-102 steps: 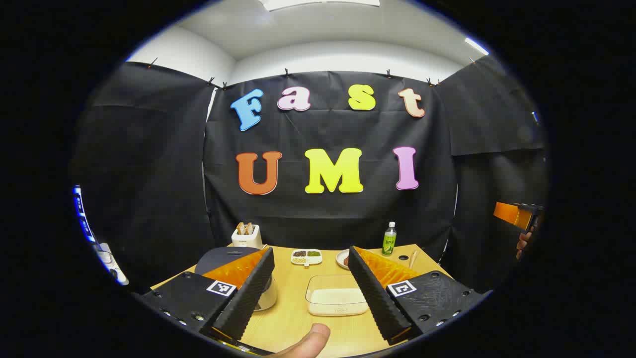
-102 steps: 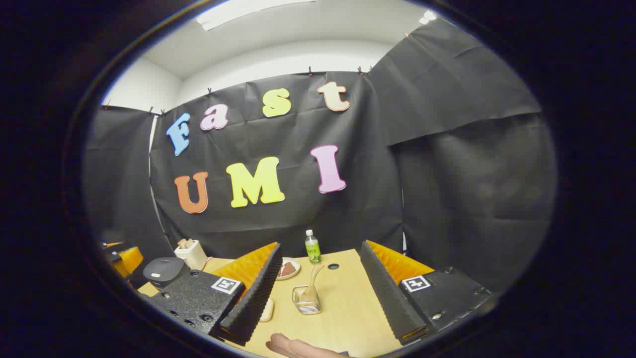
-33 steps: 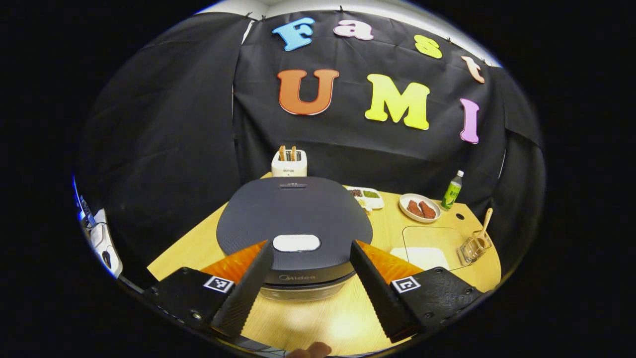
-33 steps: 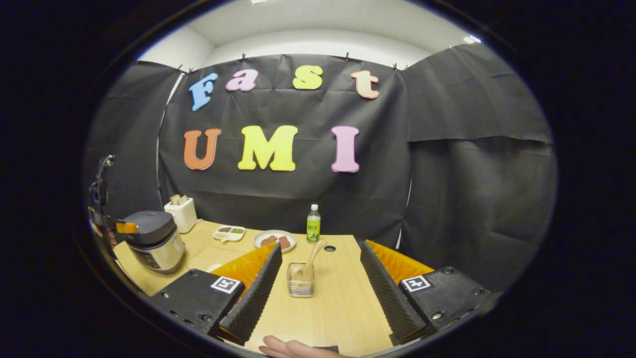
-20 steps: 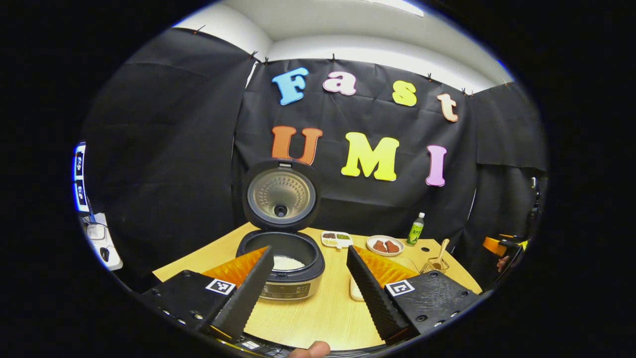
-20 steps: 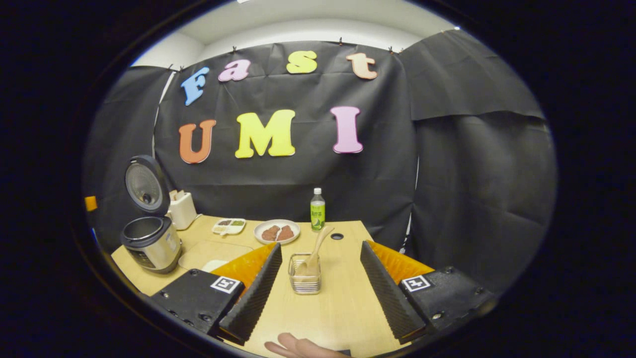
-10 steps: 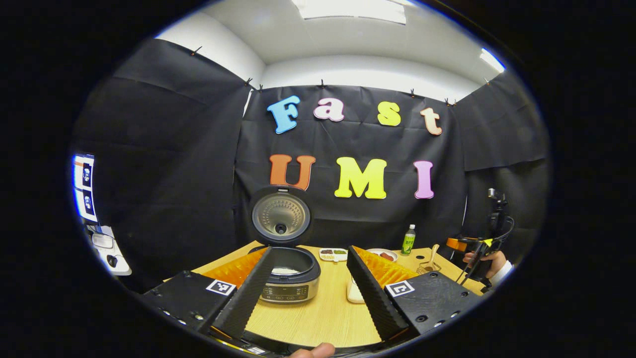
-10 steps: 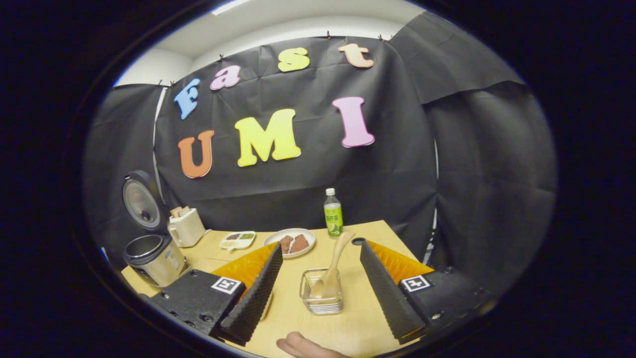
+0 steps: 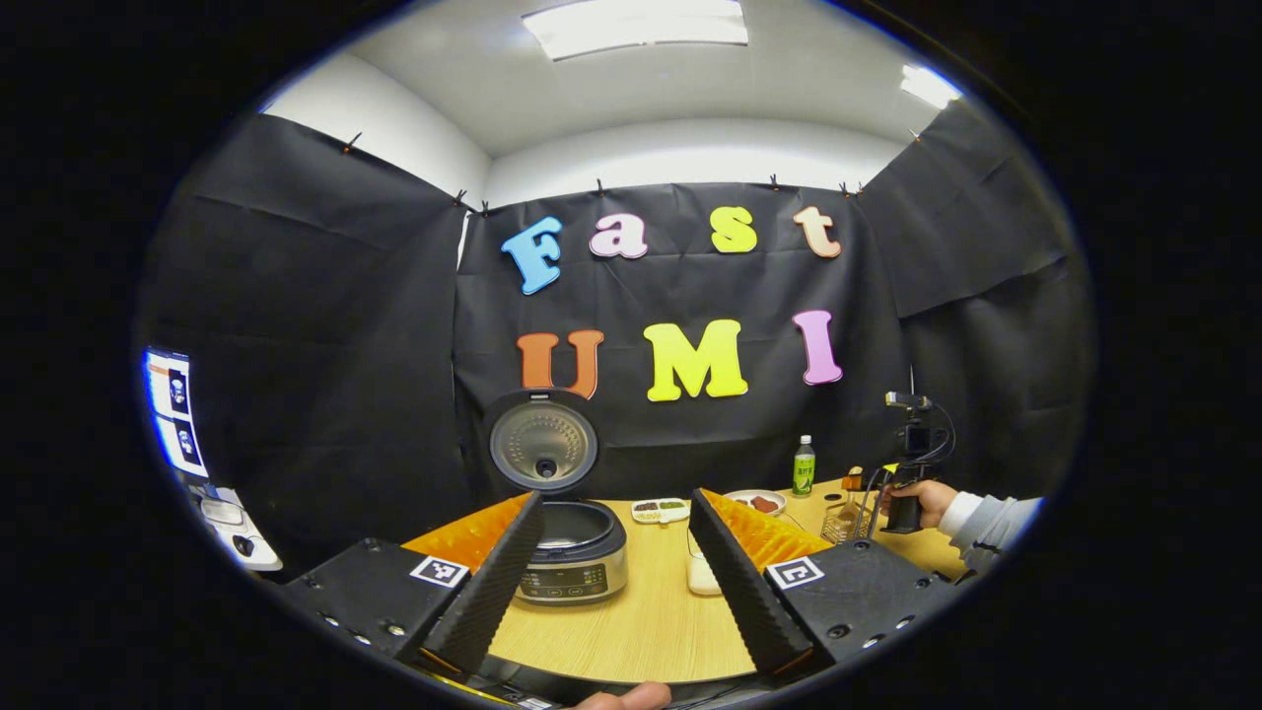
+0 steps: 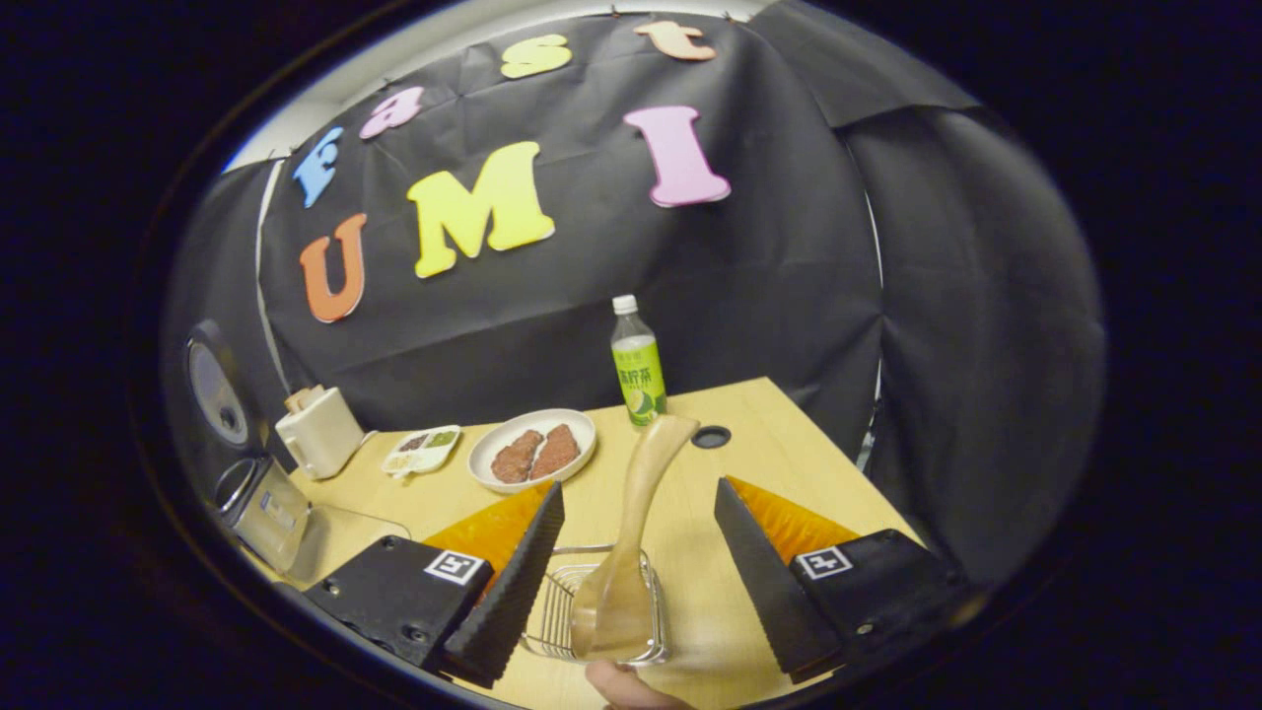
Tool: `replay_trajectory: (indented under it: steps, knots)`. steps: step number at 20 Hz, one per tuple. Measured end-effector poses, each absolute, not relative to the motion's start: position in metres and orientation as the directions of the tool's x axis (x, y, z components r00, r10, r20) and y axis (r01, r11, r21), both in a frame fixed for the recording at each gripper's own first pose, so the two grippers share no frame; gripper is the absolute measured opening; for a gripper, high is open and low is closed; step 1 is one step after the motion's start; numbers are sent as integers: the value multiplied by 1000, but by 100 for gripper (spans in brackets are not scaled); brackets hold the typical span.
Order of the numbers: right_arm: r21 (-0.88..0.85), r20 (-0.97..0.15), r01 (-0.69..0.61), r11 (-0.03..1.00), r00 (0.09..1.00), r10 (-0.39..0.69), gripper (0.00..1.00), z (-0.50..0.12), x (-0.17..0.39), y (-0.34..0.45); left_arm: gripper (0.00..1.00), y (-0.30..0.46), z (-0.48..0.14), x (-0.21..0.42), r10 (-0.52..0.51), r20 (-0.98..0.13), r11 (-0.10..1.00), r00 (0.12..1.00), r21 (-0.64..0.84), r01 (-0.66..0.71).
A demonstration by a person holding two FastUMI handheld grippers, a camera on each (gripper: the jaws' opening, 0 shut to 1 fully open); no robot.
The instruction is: Close the left gripper, press the button to open the rice cooker; take a wooden spoon from the chopstick holder with the right hand, scoop a spoonful of rice and pour it into the rice cooker, then put the wooden spoon back into the chopstick holder.
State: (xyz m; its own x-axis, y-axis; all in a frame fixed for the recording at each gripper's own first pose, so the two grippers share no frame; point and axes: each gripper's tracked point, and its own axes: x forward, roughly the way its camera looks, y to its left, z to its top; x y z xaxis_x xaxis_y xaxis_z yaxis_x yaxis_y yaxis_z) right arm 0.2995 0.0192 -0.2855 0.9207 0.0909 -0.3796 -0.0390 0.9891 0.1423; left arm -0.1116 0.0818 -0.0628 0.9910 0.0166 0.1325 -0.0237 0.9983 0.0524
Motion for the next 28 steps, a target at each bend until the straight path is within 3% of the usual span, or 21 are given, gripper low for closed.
replay_trajectory:
  steps: [3,4,6,8,9,14,22,28]
  knots:
    - [185,-387,-86,979,909,153,95,-288,331,22,96,90,-64,-109,45,110,996,993,66,-52]
    - [199,-429,-106,974,884,184,84,-298,336,26,96,92,-66,-107,52,106,996,993,71,-59]
    - [227,-472,-106,968,858,205,42,-314,336,27,96,93,-63,-105,59,109,995,992,70,-67]
    - [253,-453,-113,961,864,221,40,-303,331,31,96,91,-61,-104,48,114,997,992,60,-55]
    - [254,-445,-98,962,871,206,22,-301,328,30,96,90,-62,-103,43,115,997,992,53,-50]
    - [136,-393,-168,976,895,209,14,-272,303,44,96,91,-72,-104,35,97,998,995,43,-39]
    - [36,-214,-164,986,962,167,13,-186,267,58,96,109,-72,-121,46,118,999,992,-4,-46]
    - [31,-133,-205,978,969,207,13,-147,233,116,96,120,-78,-133,48,92,999,995,-17,-47]
